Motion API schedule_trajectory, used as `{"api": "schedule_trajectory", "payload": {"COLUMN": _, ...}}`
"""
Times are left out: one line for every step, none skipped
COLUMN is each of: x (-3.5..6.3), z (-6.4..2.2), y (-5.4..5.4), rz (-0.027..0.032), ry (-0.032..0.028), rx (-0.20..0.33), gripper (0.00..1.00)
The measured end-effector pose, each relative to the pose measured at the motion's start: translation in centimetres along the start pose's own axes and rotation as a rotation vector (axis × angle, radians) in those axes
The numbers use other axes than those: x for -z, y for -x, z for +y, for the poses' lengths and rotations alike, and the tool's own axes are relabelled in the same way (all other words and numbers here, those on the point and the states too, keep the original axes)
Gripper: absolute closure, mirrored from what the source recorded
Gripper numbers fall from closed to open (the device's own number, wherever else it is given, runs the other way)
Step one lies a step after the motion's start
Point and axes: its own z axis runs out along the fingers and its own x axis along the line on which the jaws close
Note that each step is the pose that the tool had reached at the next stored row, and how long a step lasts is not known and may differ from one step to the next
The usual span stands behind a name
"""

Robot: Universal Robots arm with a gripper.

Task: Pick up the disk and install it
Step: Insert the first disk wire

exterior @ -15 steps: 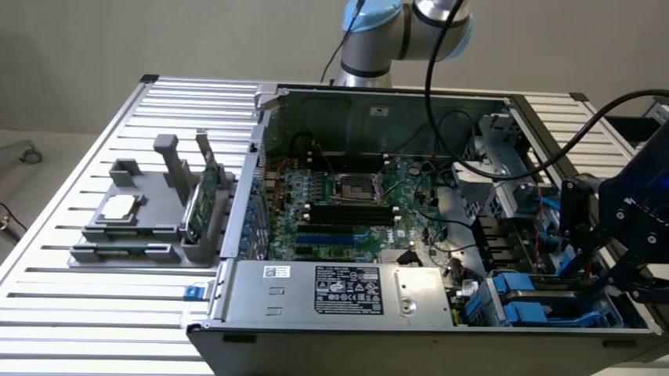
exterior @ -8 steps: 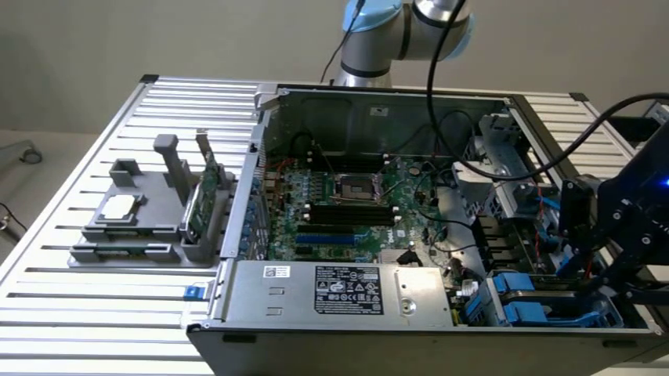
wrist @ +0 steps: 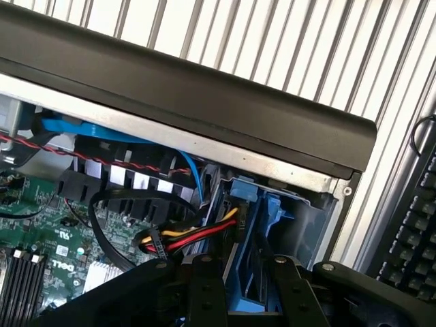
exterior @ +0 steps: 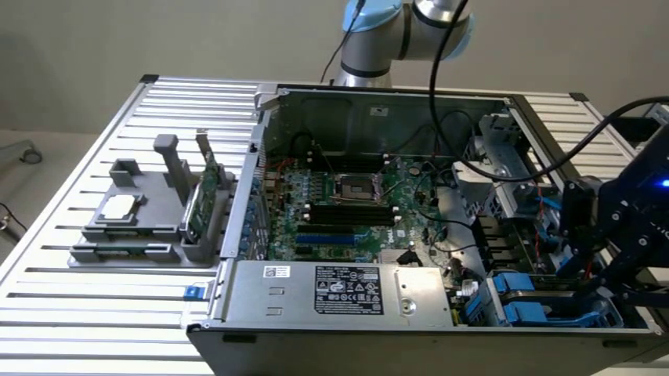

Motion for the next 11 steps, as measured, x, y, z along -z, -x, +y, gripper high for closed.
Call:
{"api": "schedule_trajectory", "payload": {"x": -0.01, "z": 0.04, "y": 0.04, "rz": 0.0006, "ry": 0.0001, "rx": -0.002, "gripper": 0.69}}
{"api": "schedule_trajectory", "payload": {"x": -0.01, "z": 0.08, "y": 0.08, "rz": 0.0012, "ry": 0.0003, "rx": -0.004, "gripper": 0.69}}
{"api": "schedule_trajectory", "payload": {"x": 0.0, "z": 0.13, "y": 0.13, "rz": 0.0023, "ry": 0.0005, "rx": -0.005, "gripper": 0.69}}
{"api": "schedule_trajectory", "payload": {"x": 0.0, "z": 0.15, "y": 0.18, "rz": 0.0037, "ry": 0.0009, "rx": -0.006, "gripper": 0.69}}
{"api": "schedule_trajectory", "payload": {"x": -0.01, "z": 0.15, "y": 0.23, "rz": 0.0059, "ry": 0.0015, "rx": -0.007, "gripper": 0.69}}
{"api": "schedule_trajectory", "payload": {"x": -0.01, "z": 0.14, "y": 0.28, "rz": 0.0082, "ry": 0.0021, "rx": -0.008, "gripper": 0.69}}
{"api": "schedule_trajectory", "payload": {"x": -0.01, "z": 0.13, "y": 0.33, "rz": 0.0108, "ry": 0.0028, "rx": -0.009, "gripper": 0.69}}
{"api": "schedule_trajectory", "payload": {"x": -0.01, "z": 0.13, "y": 0.4, "rz": 0.0133, "ry": 0.0035, "rx": -0.01, "gripper": 0.69}}
{"api": "schedule_trajectory", "payload": {"x": -0.01, "z": 0.15, "y": 0.49, "rz": 0.0159, "ry": 0.0042, "rx": -0.01, "gripper": 0.69}}
{"api": "schedule_trajectory", "payload": {"x": -0.01, "z": 0.16, "y": 0.58, "rz": 0.0186, "ry": 0.0049, "rx": -0.01, "gripper": 0.69}}
{"api": "schedule_trajectory", "payload": {"x": -0.01, "z": 0.16, "y": 0.67, "rz": 0.0216, "ry": 0.0056, "rx": -0.011, "gripper": 0.69}}
